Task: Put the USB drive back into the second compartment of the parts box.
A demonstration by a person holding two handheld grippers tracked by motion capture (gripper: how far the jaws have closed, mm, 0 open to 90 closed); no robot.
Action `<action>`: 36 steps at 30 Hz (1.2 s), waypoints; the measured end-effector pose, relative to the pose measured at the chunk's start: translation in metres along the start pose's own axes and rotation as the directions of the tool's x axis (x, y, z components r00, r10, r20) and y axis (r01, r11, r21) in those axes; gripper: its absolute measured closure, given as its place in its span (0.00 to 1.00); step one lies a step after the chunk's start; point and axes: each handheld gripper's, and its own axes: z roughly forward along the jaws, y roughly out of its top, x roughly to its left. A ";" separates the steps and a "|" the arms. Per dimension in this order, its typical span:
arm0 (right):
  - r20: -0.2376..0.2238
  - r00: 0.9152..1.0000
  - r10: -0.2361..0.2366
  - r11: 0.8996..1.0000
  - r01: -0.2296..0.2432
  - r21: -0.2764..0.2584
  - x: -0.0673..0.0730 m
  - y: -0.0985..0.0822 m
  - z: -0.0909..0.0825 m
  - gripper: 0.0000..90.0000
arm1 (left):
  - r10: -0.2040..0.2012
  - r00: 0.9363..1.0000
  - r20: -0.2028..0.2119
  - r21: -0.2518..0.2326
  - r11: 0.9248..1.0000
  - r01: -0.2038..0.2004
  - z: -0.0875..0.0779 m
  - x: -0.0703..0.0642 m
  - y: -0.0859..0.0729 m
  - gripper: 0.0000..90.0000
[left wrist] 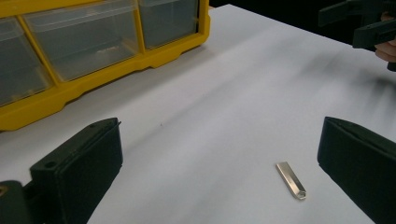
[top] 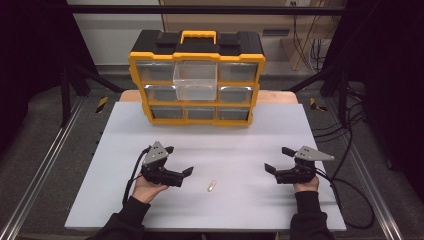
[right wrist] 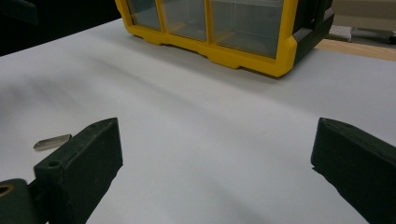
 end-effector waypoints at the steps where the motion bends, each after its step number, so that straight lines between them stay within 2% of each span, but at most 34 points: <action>1: 0.000 1.000 0.000 1.000 0.000 0.000 0.000 0.000 0.000 0.03 | 0.001 1.000 0.002 0.004 1.000 -0.001 0.002 -0.001 0.000 0.00; 22: -0.002 1.000 0.000 1.000 0.000 0.002 0.000 0.000 0.000 0.03 | 0.021 0.999 0.047 0.076 0.997 -0.025 0.034 -0.028 0.005 0.00; 31: -0.003 1.000 -0.001 1.000 0.001 0.003 0.000 0.000 0.001 0.03 | 0.026 0.998 0.065 0.145 0.989 -0.035 0.049 -0.037 -0.001 0.00; 36: -0.002 1.000 -0.002 1.000 0.002 0.003 0.000 0.000 0.001 0.03 | 0.031 0.997 0.076 0.185 0.982 -0.045 0.056 -0.041 -0.006 0.00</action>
